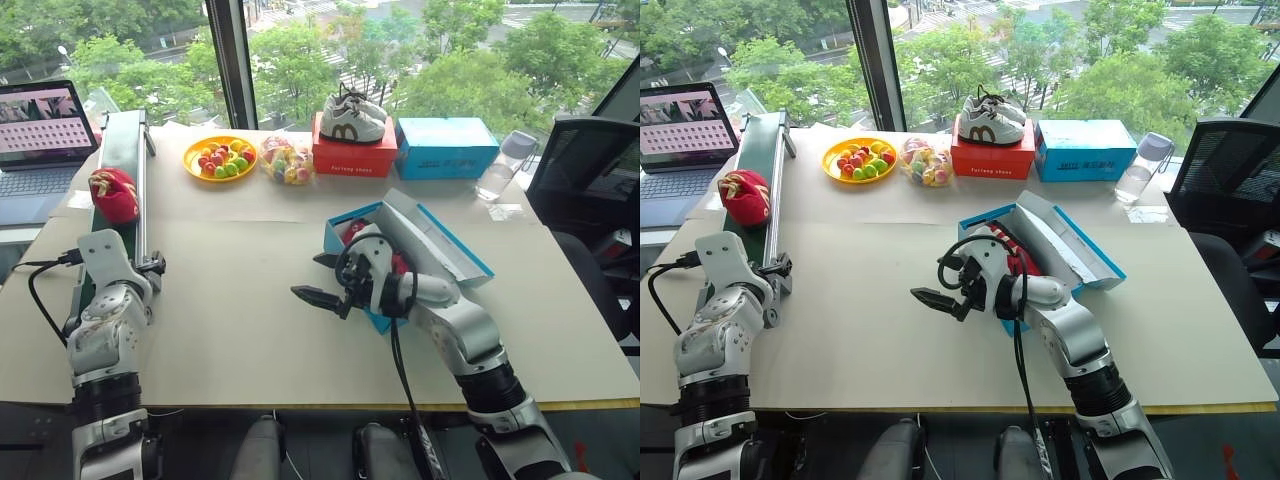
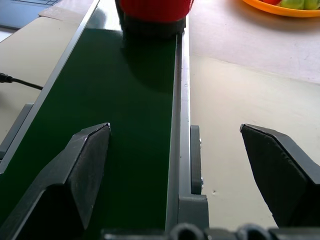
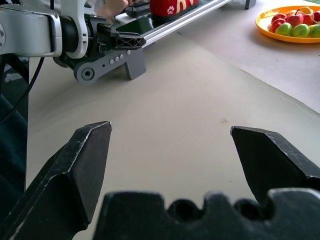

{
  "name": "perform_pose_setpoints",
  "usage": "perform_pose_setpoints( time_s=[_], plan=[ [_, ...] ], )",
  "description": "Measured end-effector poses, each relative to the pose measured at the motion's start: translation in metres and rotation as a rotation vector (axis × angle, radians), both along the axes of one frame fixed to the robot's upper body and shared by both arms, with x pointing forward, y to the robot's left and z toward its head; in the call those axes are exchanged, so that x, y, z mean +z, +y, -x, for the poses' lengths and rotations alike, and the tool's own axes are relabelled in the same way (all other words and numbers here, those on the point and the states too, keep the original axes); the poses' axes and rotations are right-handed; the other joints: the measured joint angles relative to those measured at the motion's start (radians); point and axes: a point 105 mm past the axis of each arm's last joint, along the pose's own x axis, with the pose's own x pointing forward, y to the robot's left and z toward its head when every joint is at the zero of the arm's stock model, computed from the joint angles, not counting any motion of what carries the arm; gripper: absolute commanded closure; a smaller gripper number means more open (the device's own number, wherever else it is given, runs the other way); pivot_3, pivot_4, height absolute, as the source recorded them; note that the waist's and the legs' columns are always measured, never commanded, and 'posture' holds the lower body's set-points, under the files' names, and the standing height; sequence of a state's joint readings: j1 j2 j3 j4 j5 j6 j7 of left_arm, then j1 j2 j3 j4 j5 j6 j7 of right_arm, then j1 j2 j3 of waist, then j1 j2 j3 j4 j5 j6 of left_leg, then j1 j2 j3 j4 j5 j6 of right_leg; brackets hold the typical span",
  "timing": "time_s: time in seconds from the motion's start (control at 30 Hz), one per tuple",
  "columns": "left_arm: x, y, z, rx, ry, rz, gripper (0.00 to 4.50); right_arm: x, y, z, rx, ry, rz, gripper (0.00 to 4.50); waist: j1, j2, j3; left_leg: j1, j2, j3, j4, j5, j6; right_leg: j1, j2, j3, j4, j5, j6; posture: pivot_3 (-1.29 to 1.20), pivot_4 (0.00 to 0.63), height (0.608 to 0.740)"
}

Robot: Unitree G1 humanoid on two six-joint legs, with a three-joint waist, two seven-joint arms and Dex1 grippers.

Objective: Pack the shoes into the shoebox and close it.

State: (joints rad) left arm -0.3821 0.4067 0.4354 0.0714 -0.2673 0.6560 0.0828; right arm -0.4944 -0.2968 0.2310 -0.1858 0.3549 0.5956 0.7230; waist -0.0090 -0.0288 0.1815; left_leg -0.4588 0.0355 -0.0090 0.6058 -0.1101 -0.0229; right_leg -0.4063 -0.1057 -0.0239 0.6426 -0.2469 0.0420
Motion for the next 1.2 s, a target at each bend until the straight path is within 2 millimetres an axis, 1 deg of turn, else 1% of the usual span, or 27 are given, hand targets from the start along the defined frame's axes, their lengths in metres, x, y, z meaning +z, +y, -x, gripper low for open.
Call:
perform_pose_setpoints(
  time_s=[0.3,0.5,0.6,0.7,0.8,0.83,0.93,1.0,1.03,1.1,1.13,1.17,1.2],
  plan=[
    [-0.001,0.003,0.0,0.017,0.007,-0.01,0.03,0.0,0.0,-0.001,-0.007,-0.001,-0.002,0.0,0.0,0.0,0.0,0.0,0.0,0.0,0.0,0.0,0.0,0.0,0.0,0.0,0.0,0.0,0.0,0.0,0.15,0.74],
    [-0.001,0.008,0.003,0.068,0.015,-0.009,0.03,0.0,0.0,-0.001,-0.007,-0.001,-0.002,0.0,0.0,0.0,0.0,0.0,0.0,0.0,0.0,0.0,0.0,0.0,0.0,0.0,0.0,0.0,0.0,0.0,0.15,0.74],
    [-0.001,0.009,0.003,0.095,0.003,0.034,0.03,0.0,0.0,-0.001,-0.007,-0.001,-0.002,0.0,0.003,0.0,0.0,0.001,0.0,0.0,0.0,0.0,0.0,0.0,0.0,0.0,0.001,0.0,0.0,0.0,0.15,0.74],
    [0.0,0.011,0.004,0.114,-0.018,0.072,0.81,0.001,0.0,-0.001,-0.007,-0.002,-0.003,0.0,0.004,0.0,0.0,0.001,0.0,0.0,0.0,0.0,0.0,0.001,0.0,0.0,0.001,0.0,0.001,0.0,0.15,0.74],
    [0.001,0.01,0.004,0.117,-0.036,0.098,1.82,0.002,-0.001,-0.001,-0.009,-0.005,-0.005,0.0,0.011,0.0,0.0,0.001,0.0,0.0,0.0,0.0,0.0,0.001,0.0,0.0,0.001,0.0,0.001,0.0,0.15,0.74],
    [0.002,0.007,0.003,0.114,-0.054,0.129,1.88,0.002,-0.001,-0.001,-0.009,-0.008,-0.005,0.0,0.014,0.0,0.0,0.001,0.0,0.0,0.001,0.0,-0.001,0.001,0.0,0.0,0.001,0.0,0.001,0.0,0.15,0.74],
    [0.005,-0.004,-0.003,0.081,-0.11,0.207,1.88,0.003,-0.001,0.0,-0.009,-0.01,-0.005,0.0,0.021,-0.001,0.0,0.001,0.0,0.0,0.001,0.0,-0.001,0.001,0.0,0.0,0.001,0.0,0.001,0.0,0.15,0.74],
    [0.012,-0.013,-0.009,0.039,-0.161,0.226,1.88,0.003,-0.001,-0.001,-0.01,-0.012,-0.004,0.0,0.022,-0.002,0.0,0.001,0.0,0.0,0.002,0.0,-0.001,0.001,0.0,0.0,0.0,0.001,0.0,0.0,0.15,0.74],
    [0.021,-0.021,-0.013,-0.002,-0.221,0.223,1.88,0.004,-0.002,-0.001,-0.014,-0.015,-0.006,0.0,0.021,-0.004,0.001,0.0,0.0,0.0,0.001,0.0,-0.001,0.001,0.0,0.0,0.0,0.003,-0.003,0.0,0.15,0.74],
    [0.046,-0.038,-0.017,-0.095,-0.34,0.19,1.88,0.01,-0.001,-0.004,-0.03,-0.022,-0.026,0.0,0.021,-0.006,0.001,-0.001,0.0,0.0,0.001,0.0,-0.001,0.0,0.0,0.0,0.0,0.004,-0.005,0.0,0.15,0.74],
    [0.063,-0.052,-0.018,-0.172,-0.41,0.155,1.88,0.021,-0.001,-0.011,-0.069,-0.011,-0.103,0.0,0.02,-0.006,0.001,-0.001,0.0,0.0,0.001,0.0,0.0,0.0,0.0,0.0,-0.001,0.004,-0.005,0.0,0.15,0.74],
    [0.076,-0.065,-0.018,-0.239,-0.458,0.131,1.88,0.035,0.0,-0.018,-0.109,0.027,-0.213,0.0,0.02,-0.006,0.001,-0.001,0.0,0.001,0.001,0.001,0.0,0.0,0.0,0.001,0.0,0.004,-0.005,0.0,0.15,0.74],
    [0.087,-0.083,-0.018,-0.332,-0.499,0.111,1.88,0.054,-0.003,-0.029,-0.163,0.092,-0.362,0.0,0.017,-0.006,0.001,0.0,0.0,0.001,0.001,0.002,0.002,0.0,0.0,0.001,0.0,0.004,-0.005,0.0,0.15,0.74]
  ],
)
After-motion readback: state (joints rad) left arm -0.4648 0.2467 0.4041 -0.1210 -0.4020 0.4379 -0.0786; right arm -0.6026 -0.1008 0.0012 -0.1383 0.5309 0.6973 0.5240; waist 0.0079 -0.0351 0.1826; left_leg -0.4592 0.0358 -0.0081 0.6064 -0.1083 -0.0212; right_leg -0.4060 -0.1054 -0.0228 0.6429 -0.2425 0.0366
